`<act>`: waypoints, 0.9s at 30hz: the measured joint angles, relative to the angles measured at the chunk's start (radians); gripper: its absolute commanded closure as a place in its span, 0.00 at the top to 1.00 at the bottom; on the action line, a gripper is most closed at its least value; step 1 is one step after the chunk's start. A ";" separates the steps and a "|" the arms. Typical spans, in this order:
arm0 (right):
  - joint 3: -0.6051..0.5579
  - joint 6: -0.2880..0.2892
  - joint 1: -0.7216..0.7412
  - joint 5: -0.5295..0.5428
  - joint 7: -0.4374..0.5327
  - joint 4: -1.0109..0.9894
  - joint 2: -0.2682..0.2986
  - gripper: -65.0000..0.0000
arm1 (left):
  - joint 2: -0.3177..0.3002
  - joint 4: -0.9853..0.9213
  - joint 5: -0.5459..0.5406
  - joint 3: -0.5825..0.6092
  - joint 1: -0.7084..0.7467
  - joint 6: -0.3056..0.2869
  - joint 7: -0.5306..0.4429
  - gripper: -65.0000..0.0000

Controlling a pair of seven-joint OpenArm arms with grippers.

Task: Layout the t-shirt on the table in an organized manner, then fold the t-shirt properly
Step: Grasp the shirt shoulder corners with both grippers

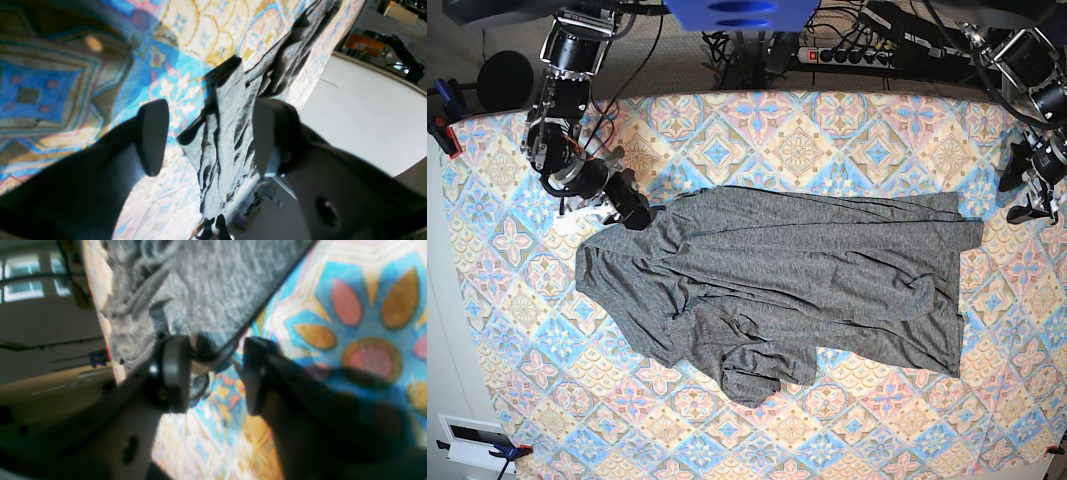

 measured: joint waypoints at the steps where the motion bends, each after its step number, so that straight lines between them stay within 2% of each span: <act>1: -0.011 -0.010 0.008 -0.013 0.001 -0.001 0.000 0.15 | -0.002 0.004 -0.002 0.018 0.000 0.000 -0.001 0.60; 2: -0.023 -0.018 0.019 -0.035 -0.004 -0.002 0.003 0.05 | -0.006 0.024 0.004 0.055 0.006 0.005 -0.002 0.60; 3: -0.030 -0.018 0.026 -0.045 0.004 -0.008 0.003 0.00 | -0.005 0.064 0.010 0.088 0.015 0.009 -0.002 0.60; 5: -0.046 -0.017 0.033 -0.055 0.018 -0.011 0.006 0.03 | 0.000 0.192 -0.016 0.140 0.050 0.000 0.014 0.60; 8: -0.071 -0.012 0.034 -0.055 0.035 -0.013 0.014 0.00 | -0.005 0.373 -0.029 0.184 0.096 -0.010 0.013 0.60; 10: -0.074 -0.009 0.034 -0.055 0.042 -0.013 0.016 0.00 | -0.016 0.422 -0.034 0.230 0.118 -0.058 0.011 0.60; 12: -0.074 -0.008 0.034 -0.055 0.042 -0.013 0.016 0.00 | -0.007 0.403 -0.085 0.251 0.123 -0.091 0.052 0.60; 14: -0.074 -0.008 0.035 -0.055 0.042 -0.013 0.016 0.00 | 0.000 0.348 -0.118 0.251 0.123 -0.093 0.072 0.60; 19: -0.074 -0.006 0.035 -0.055 0.046 -0.013 0.015 0.00 | 0.023 0.216 -0.101 0.245 0.134 -0.092 0.051 0.60; 25: -0.075 -0.006 0.035 -0.056 0.047 -0.013 0.014 0.00 | 0.020 0.199 -0.105 0.245 0.130 -0.093 0.008 0.60; 27: -0.076 -0.006 0.035 -0.056 0.046 -0.013 0.014 0.00 | 0.021 0.199 -0.071 0.245 0.127 -0.093 0.003 0.60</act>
